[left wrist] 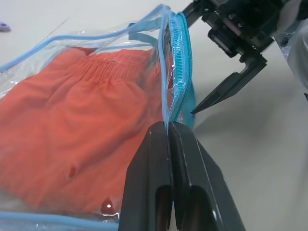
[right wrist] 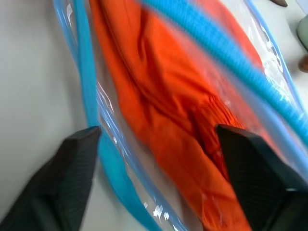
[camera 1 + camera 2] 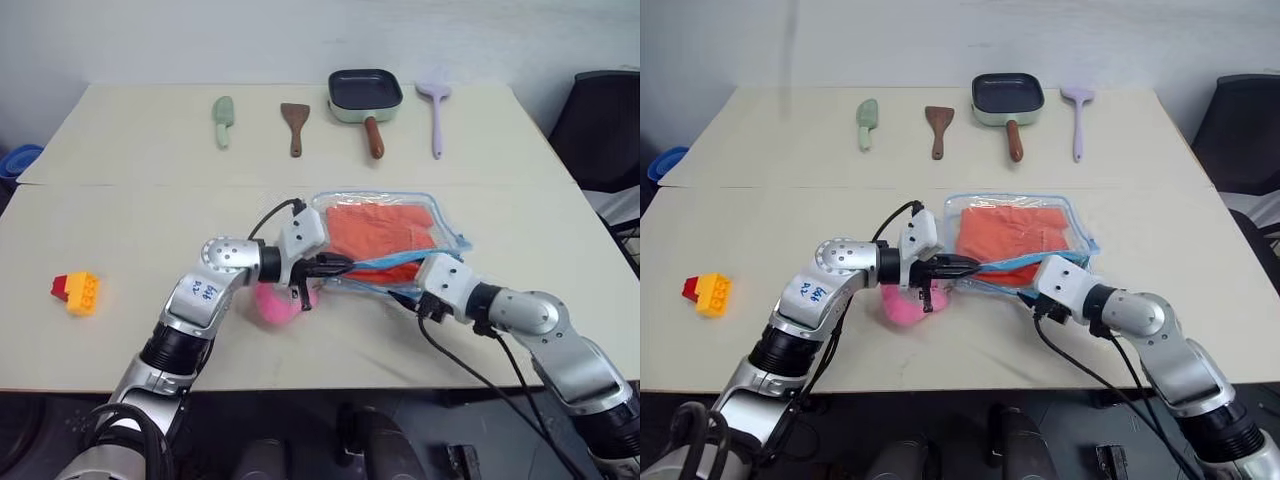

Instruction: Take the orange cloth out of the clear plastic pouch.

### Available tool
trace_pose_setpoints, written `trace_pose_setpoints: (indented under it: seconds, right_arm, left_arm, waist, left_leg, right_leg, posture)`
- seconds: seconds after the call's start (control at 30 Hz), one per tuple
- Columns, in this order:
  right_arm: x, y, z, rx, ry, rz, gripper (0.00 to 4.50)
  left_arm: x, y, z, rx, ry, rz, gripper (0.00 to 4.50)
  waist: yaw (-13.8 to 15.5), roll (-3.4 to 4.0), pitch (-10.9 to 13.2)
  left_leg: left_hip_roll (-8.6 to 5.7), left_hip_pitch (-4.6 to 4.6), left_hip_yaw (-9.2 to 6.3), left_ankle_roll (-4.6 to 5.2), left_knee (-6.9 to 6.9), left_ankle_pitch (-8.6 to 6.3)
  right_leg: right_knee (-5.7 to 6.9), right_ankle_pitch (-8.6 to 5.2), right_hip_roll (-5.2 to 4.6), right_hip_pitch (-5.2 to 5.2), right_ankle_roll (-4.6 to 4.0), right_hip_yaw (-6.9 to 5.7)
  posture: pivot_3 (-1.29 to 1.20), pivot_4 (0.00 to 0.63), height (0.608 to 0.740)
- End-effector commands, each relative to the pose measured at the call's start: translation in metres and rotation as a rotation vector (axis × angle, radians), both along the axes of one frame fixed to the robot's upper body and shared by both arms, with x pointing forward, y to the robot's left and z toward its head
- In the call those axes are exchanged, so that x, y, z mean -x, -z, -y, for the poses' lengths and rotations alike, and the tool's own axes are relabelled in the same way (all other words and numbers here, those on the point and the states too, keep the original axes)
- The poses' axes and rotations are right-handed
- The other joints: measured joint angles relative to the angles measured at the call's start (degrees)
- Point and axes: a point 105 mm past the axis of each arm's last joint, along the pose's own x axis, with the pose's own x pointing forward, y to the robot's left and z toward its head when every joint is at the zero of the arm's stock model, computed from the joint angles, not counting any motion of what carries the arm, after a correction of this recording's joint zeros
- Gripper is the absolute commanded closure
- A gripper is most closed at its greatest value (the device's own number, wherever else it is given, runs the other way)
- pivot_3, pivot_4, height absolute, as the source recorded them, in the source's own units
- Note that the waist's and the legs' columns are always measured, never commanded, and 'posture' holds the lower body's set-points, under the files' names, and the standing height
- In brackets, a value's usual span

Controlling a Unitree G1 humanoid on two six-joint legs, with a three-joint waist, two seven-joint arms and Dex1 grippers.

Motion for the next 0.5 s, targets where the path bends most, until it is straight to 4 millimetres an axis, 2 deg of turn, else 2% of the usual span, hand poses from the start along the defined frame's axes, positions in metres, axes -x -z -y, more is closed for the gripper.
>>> trace_pose_setpoints:
  seconds: [0.03,0.13,0.2,0.27,0.43,0.5]
  right_arm:
    - [-0.007,-0.013,0.0,0.055,-0.022,0.101,0.03]
    - [-0.012,-0.021,-0.003,-0.069,0.003,0.084,0.03]
    - [-0.01,-0.026,-0.007,-0.174,0.005,0.034,0.42]
    - [-0.008,-0.028,-0.007,-0.201,-0.002,0.015,0.94]
    - [-0.008,-0.016,0.004,0.071,-0.03,0.097,2.69]
    - [-0.008,-0.014,0.005,0.119,-0.054,0.117,2.69]
  left_arm:
    - [0.005,-0.009,0.002,0.008,0.017,0.051,4.5]
    - [0.005,-0.011,0.001,0.007,0.014,0.055,4.5]
    - [0.006,-0.011,0.0,0.005,0.014,0.056,4.5]
    - [0.006,-0.011,0.0,0.002,0.014,0.059,4.5]
    - [0.005,-0.012,-0.001,-0.005,0.015,0.066,4.5]
    - [0.004,-0.014,-0.001,-0.005,0.015,0.069,4.5]
  waist:
    - [-0.11,0.0,0.0]
    - [-0.21,0.0,0.0]
    - [-0.15,0.0,0.0]
    - [-0.02,0.0,0.0]
    - [0.15,0.0,0.0]
    - [0.1,0.0,0.0]
  left_leg:
    - [0.01,0.01,0.0,0.0,0.0,0.0]
    - [0.02,0.02,-0.01,-0.01,0.01,0.01]
    - [0.02,0.02,-0.01,-0.02,0.0,0.01]
    - [0.02,0.01,-0.02,-0.02,0.01,0.01]
    - [-0.02,0.0,-0.03,-0.01,0.01,0.01]
    - [-0.01,0.0,-0.03,0.0,0.01,0.0]
  right_leg:
    - [0.0,0.0,0.0,0.0,0.0,0.0]
    - [0.01,0.0,0.01,0.0,0.0,0.0]
    - [0.05,0.0,0.0,0.0,0.0,0.0]
    - [0.04,0.0,-0.03,0.0,0.0,-0.01]
    - [0.02,0.0,-0.06,0.0,0.0,-0.02]
    - [0.0,0.0,-0.05,0.0,0.0,-0.01]
  posture:
    - [0.0,0.15,0.74]
    - [0.0,0.15,0.74]
    - [0.0,0.15,0.74]
    - [0.0,0.15,0.74]
    - [0.0,0.15,0.74]
    - [0.0,0.15,0.74]
